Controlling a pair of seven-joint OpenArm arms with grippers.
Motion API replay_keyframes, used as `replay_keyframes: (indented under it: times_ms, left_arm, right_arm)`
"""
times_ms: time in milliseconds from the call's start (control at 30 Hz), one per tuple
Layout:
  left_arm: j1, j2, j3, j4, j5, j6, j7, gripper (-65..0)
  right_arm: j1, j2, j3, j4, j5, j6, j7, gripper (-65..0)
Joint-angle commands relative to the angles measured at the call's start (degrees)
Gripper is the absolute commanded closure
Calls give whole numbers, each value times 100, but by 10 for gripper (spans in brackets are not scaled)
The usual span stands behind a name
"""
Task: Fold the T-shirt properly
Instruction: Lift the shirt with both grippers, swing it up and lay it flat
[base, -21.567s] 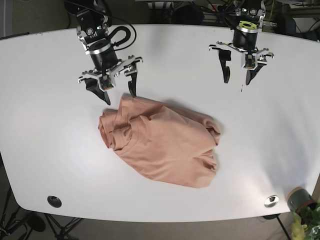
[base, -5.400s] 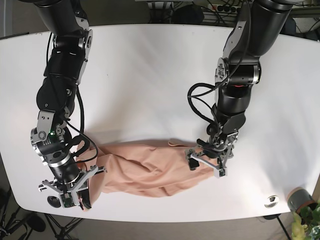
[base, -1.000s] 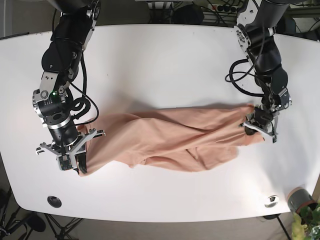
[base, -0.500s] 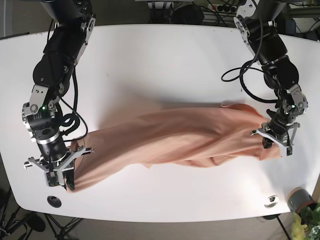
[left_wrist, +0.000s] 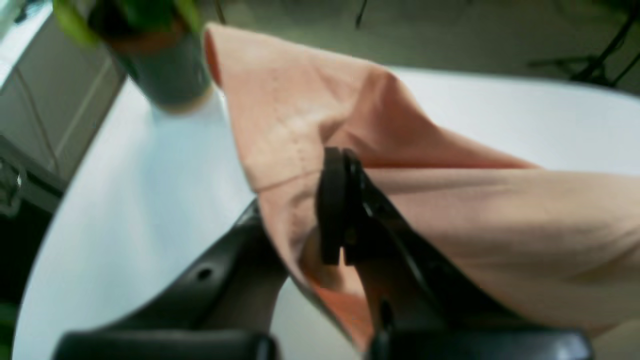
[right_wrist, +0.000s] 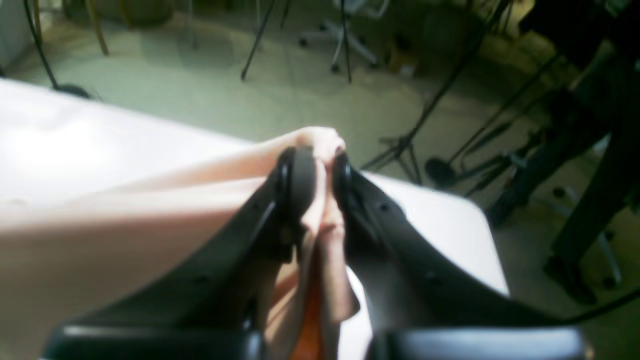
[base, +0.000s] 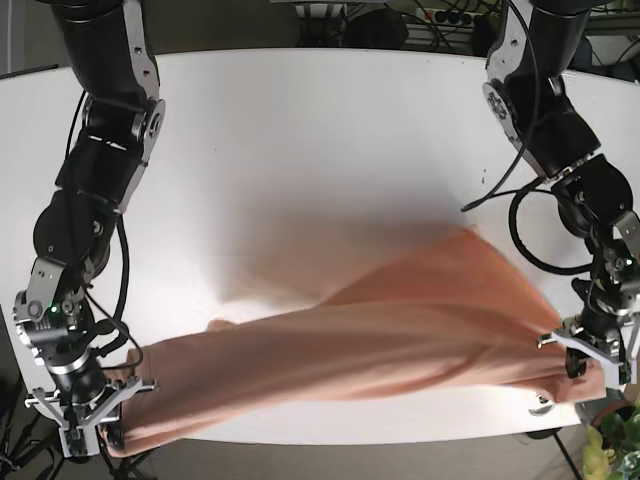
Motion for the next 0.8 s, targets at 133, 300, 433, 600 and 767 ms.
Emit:
replay_keyframes:
  times_ms: [133,300,433,600,767]
  left_arm:
    - [-933,-279,39,54,-34,18,-139,-4]
    - [-1645,-437,47,-254,-43,18,-130,-4]
    - [-2137,-543,47,-439,-51,9,-130,-4]
    - [-2436,-727,47,-527,-69,-9,-130,-4]
    - [-2383,-718,47,-483,-78,-17,-130,-4]
  right_arm:
    - [1091,105,7,-397,40,-19,209,0]
    - [1856,113,7,-748,14,-19,209,0]
    - [2339,210,-37,-898,58,-1,201,0]
    - [2568,307,-380,-845,58,96,183,0]
    - [2260,298,-380,-529,58,104,-46,0]
